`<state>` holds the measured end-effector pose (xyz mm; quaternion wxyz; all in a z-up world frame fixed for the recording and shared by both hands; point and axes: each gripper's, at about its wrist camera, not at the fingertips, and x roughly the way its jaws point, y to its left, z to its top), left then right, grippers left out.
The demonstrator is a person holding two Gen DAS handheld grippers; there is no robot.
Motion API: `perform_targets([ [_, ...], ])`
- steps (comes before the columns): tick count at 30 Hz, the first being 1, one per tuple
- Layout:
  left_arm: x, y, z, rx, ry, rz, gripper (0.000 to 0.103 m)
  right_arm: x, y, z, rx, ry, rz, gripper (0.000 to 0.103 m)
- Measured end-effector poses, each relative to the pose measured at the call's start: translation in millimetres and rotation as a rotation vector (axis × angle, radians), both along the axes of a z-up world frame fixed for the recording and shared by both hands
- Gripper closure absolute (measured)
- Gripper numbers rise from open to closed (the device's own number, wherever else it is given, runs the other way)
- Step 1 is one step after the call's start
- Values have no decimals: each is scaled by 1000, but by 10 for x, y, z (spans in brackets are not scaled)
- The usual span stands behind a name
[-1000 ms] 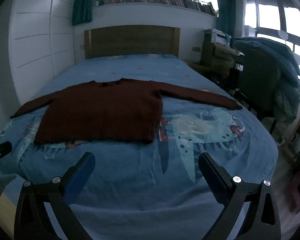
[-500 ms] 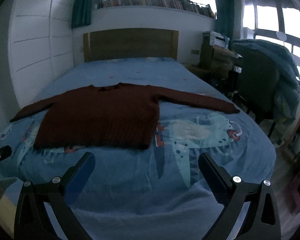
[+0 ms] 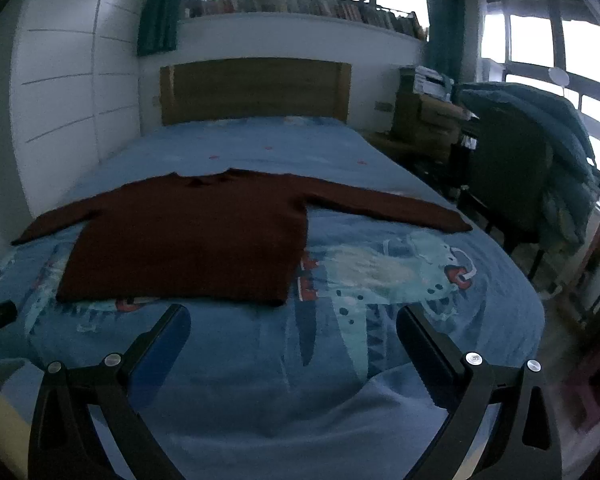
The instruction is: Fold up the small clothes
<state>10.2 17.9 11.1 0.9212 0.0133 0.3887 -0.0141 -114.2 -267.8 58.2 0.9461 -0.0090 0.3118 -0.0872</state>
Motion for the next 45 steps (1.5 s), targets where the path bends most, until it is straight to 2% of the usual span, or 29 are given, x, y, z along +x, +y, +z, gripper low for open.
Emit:
perform_targets([
  [11,69,-36,-6,23,-12,3,1,138,-172,22,13,3,-47,0],
  [20,183,-39,2,51,-17,13,1,224,-189,-21,25,28,-39,0],
  [29,360,-15,61,63,39,-10,1,508,-281,-12,81,52,-20,0],
  [37,688,169,179,66,72,42,1,971,-648,-32,211,90,-32,0],
  [45,1091,411,144,79,117,122,1,1517,-1361,-315,310,137,-148,0],
])
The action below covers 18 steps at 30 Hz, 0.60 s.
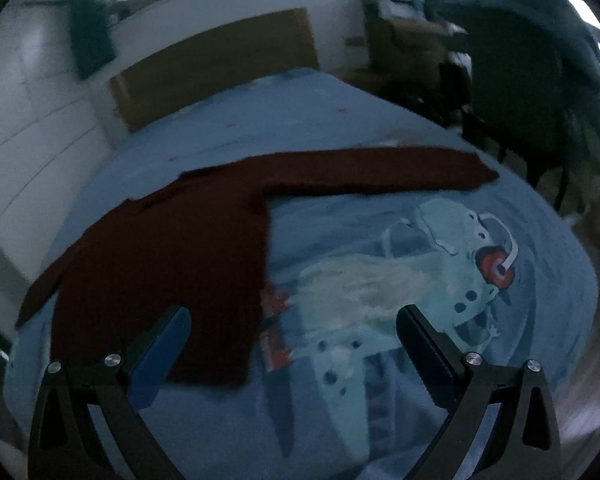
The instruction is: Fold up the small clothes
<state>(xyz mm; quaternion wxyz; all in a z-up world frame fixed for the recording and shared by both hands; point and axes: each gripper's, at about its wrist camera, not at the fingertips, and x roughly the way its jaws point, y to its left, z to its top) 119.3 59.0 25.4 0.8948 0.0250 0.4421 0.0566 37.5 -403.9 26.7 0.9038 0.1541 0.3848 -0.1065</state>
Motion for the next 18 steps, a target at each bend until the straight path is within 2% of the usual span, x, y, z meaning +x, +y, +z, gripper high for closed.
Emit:
perform_targets([
  [5,232,80,-13,25,9,54,1,342,-588,-248,69,37,-91,0],
  [13,497,130,-20,33,-8,135,1,791,-1464,-552,188,38,-236,1],
  [18,634,67,-91,23,-5,133,1,980,-1957,-794,282,35,-312,8],
])
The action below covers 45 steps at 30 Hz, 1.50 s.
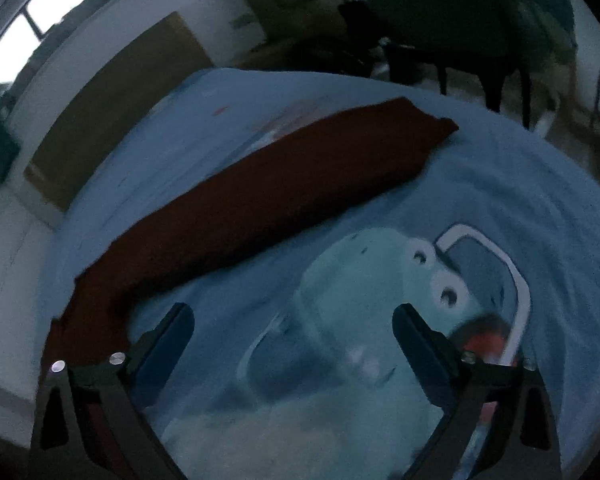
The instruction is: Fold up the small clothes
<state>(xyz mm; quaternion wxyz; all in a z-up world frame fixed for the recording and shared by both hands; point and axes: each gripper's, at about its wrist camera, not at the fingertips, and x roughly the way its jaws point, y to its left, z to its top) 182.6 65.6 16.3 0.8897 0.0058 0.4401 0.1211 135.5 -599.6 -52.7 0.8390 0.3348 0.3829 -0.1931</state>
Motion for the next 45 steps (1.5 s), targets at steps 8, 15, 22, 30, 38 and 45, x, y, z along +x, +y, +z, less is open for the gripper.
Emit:
perform_targets([
  [8,185,-78,-115,-45,19,-1,2,69,-660,-239,135,-79,-144,24],
  [15,295,-121,-201,-52,38,1,2,228,-940,-251,158,-141,-200,29],
  [22,310,-164,-296,-43,65,-22,2,256,-1264,-386,298,-284,-341,47],
  [30,320,-157,-368,-31,71,-32,2,417,-1480,-415,425,-331,-366,87],
  [38,364,-21,-394,-85,93,-36,4,742,-1395,-110,442,-385,-272,90],
  [45,340,120,-415,-143,111,-48,3,1258,-916,123,501,-369,-151,91],
])
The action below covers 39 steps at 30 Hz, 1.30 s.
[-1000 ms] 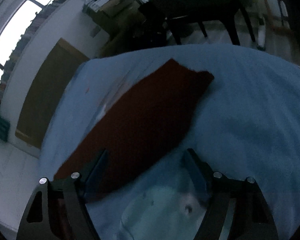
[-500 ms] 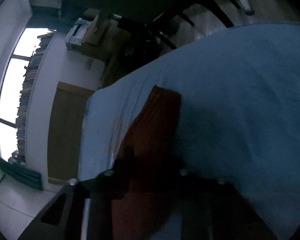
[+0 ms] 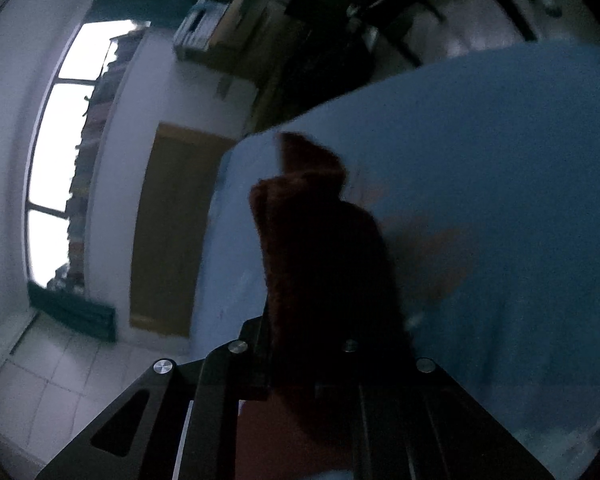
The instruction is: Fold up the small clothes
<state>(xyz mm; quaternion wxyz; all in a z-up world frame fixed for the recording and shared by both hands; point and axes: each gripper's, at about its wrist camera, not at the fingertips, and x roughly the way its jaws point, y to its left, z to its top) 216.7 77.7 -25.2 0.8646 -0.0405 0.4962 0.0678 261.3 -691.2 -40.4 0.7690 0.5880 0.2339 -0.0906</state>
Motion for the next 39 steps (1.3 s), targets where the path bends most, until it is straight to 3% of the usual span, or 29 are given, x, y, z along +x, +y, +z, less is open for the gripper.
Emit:
perform_targets([
  [13,-227,712,22,-84,-18,115,3,1008,1813,453,43,-46,295,91],
  [25,-439,1254,-40,-132,-37,204,3,1484,3298,880,47,-106,531,91],
  [39,-565,1661,-178,-172,-27,258,3,1763,4803,794,33,-105,728,91],
])
